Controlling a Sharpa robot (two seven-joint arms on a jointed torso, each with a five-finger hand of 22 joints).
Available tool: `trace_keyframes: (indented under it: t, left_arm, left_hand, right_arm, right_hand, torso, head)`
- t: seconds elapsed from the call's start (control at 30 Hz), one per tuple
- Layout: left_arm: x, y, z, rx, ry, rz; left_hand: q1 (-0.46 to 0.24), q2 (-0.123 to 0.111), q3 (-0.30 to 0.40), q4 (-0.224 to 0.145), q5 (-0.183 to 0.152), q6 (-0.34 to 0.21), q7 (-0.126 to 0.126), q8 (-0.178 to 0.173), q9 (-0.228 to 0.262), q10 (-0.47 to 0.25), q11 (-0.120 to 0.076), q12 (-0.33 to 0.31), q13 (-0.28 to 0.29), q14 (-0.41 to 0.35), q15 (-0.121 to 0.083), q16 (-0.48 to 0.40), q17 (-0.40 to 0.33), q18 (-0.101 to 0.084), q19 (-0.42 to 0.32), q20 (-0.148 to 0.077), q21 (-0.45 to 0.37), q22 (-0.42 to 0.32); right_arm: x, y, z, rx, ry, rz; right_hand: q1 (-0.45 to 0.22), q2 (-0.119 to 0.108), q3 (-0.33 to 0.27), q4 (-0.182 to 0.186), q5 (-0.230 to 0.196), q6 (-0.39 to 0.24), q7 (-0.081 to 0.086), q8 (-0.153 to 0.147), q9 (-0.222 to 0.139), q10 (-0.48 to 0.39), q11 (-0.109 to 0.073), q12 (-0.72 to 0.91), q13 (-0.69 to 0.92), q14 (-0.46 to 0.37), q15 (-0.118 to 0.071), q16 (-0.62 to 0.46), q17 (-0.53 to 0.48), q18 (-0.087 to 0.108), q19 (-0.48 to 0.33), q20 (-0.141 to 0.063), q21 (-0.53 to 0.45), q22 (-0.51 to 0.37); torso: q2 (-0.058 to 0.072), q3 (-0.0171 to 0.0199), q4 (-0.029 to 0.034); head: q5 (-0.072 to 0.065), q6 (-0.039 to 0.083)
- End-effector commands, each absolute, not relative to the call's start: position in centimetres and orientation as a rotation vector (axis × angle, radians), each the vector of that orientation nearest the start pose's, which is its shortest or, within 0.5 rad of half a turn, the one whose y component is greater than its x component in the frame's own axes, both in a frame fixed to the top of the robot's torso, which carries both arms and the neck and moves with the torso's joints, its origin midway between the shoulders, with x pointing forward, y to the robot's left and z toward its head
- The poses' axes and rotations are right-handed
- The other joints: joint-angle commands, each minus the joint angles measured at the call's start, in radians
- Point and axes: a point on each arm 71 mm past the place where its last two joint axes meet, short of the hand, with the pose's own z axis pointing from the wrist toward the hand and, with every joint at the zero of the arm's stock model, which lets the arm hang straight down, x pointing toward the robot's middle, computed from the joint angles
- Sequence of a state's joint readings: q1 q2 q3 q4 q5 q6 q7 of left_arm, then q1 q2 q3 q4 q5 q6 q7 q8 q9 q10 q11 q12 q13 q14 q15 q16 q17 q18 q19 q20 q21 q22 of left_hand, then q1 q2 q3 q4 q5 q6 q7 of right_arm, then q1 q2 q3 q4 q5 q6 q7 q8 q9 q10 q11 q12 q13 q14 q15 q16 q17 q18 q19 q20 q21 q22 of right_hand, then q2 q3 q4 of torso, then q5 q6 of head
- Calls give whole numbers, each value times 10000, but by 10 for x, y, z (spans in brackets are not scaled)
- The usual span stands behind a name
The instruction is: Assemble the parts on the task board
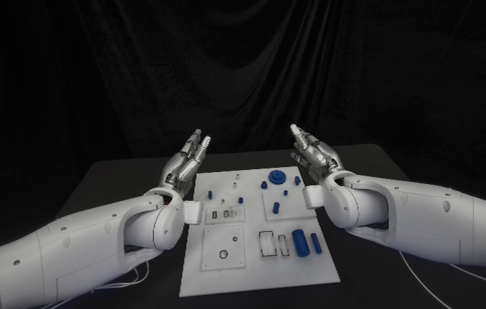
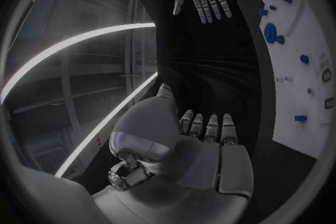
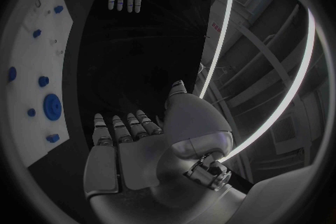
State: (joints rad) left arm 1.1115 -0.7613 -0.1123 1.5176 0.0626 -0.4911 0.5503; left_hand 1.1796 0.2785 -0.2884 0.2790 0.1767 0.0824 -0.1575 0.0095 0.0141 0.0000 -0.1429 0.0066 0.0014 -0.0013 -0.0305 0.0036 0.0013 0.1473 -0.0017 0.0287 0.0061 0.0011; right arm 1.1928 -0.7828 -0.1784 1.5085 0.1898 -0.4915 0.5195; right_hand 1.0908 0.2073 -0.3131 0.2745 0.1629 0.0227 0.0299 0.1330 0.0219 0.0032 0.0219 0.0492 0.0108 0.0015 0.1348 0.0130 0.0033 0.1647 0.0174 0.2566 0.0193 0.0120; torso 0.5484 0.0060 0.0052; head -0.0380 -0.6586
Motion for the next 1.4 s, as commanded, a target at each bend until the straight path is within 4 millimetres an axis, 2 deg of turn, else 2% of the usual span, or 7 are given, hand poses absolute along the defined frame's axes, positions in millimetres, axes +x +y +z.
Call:
trace_keyframes:
  t: [0.03,0.63,0.67,0.9,1.03,1.1,1.4]
  left_arm:
    - [464,172,-231,-11998,13353,-17423]
    - [463,166,-228,-12036,13200,-20760]
    - [466,210,-227,-9590,13526,-20382]
    - [461,235,-224,-9286,13210,-19747]
    - [454,249,-220,-9288,12930,-19454]
    - [450,254,-218,-9295,12804,-19372]
    - [432,275,-209,-9526,12334,-19183]
  left_hand:
    - [557,79,-25,117,185,149,37,64,21,0,20,-66,-14,13,-397,-36,-13,290,17,223,-61,-11]
    - [804,42,-7,124,259,341,367,94,48,0,230,-66,-14,13,-149,-36,-13,316,17,425,-61,-11]
    - [856,29,-10,123,290,444,471,113,62,0,321,-66,-14,13,-82,-36,-13,318,17,479,-61,-11]
    - [1067,14,-51,129,529,972,911,210,128,306,680,72,86,13,376,-36,-13,293,79,843,2,36]
    - [1095,-1,-88,130,548,811,541,167,102,319,826,93,89,13,392,-36,-13,283,77,846,-1,32]
    - [1109,-10,-104,130,555,763,387,155,96,320,890,99,90,13,350,-36,-13,272,51,788,-27,13]
    - [1114,-2,-109,133,592,776,374,156,98,330,951,108,93,13,320,-36,-13,255,40,738,-38,6]
  right_arm:
    - [477,-197,-230,14508,13817,15977]
    - [480,-200,-228,15057,13888,16890]
    - [473,-205,-217,10612,15986,17959]
    - [482,-215,-210,10740,16649,17133]
    - [489,-219,-198,9969,17456,16233]
    - [491,-220,-191,9319,17894,15719]
    - [502,-216,-150,4884,19605,11739]
  right_hand:
    - [1433,-118,135,-164,551,290,496,983,130,127,589,699,117,92,365,424,104,137,93,309,165,52]
    - [2175,-378,203,138,691,365,547,1196,124,107,801,1022,137,141,616,713,148,99,218,384,294,101]
    - [2318,-367,246,96,899,395,513,1257,134,132,897,1120,152,219,700,896,185,71,354,402,414,153]
    - [4169,-477,628,-631,2324,1321,769,2467,302,1220,2078,4117,533,3674,1269,4697,872,-545,5191,325,3358,1326]
    - [4816,-515,707,-1161,2671,2224,1052,3147,362,2029,2119,5732,568,5760,792,5388,904,-189,7110,210,4228,1607]
    - [5211,-528,811,-1516,2838,3589,1509,4188,523,2850,1921,6181,571,6968,326,5711,986,150,8116,44,4850,1873]
    - [5710,-772,809,-1886,2784,5434,1285,3733,432,5139,1363,6120,502,10890,-733,6486,1311,193,10306,-942,7437,3349]
  torso:
    - [3,1,2]
    - [3,1,2]
    - [174,-30,42]
    - [258,-18,56]
    - [353,-33,78]
    - [398,-40,92]
    - [768,-12,249]
  head:
    - [0,1]
    - [0,1]
    - [160,-1838]
    - [468,-2141]
    - [605,-2141]
    - [649,-2141]
    - [552,-2141]
